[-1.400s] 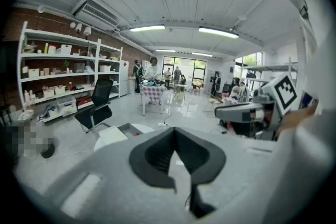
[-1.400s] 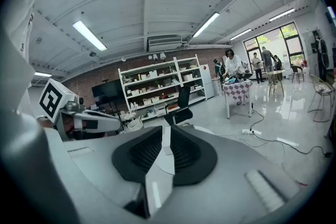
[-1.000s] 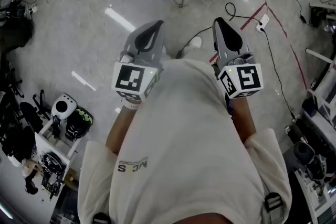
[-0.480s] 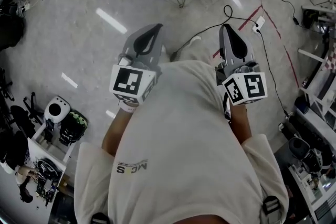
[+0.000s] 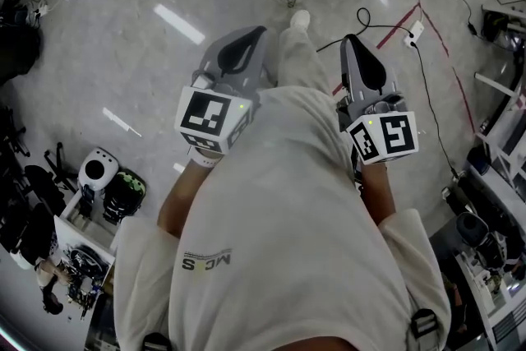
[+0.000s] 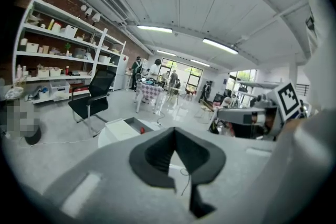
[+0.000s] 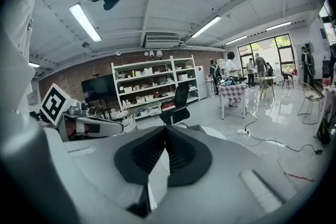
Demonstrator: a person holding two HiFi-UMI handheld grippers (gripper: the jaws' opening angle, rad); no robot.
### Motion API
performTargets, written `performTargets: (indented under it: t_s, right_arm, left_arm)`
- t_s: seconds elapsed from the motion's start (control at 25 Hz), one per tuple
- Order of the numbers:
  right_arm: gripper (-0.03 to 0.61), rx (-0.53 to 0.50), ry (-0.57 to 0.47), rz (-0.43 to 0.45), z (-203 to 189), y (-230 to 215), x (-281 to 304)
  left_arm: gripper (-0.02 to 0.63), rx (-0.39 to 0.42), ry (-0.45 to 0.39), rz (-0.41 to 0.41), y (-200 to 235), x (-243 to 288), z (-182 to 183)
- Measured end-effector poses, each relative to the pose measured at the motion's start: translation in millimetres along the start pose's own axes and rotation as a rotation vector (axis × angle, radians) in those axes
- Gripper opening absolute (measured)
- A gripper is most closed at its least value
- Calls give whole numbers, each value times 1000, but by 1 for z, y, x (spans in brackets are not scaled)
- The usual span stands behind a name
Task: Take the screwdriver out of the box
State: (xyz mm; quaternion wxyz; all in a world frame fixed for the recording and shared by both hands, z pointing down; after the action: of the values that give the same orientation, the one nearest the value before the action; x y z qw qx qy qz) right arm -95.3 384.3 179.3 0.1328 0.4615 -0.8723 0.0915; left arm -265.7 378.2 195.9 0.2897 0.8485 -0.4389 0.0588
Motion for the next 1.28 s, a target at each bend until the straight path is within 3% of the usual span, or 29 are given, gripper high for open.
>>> performTargets:
  t_s: [0.16,0.48,0.72,1.08,1.28]
  right_arm:
    - [-2,11,10,12,1,-44,37]
    - [-2,60,14,23,17,-191,106]
    - [-2,92,20,89,22,-273,166]
    - [-2,118,68,138,14,-304,235]
    - [-2,129,79,136,2,-318,268]
  left_arm:
    - [0,11,40,1,13,55,20]
    - [0,50,116,25,16,206,80]
    - [0,40,156,105,40,302,107]
    - [0,41,251,136,83,366,111]
    - [2,5,324,124,110,397,95]
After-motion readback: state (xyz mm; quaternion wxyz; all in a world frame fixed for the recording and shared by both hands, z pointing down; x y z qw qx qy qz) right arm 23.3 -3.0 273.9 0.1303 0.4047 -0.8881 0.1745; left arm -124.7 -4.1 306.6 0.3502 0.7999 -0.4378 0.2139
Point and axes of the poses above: the fingertips, and each gripper's own axes: x forward along the fingers, y to its left, z out of its top, the point moved 4 cm from there along -x, backward along the fingers, and after that the axes turned 10 degrees about -x, right-handed, at the moved point
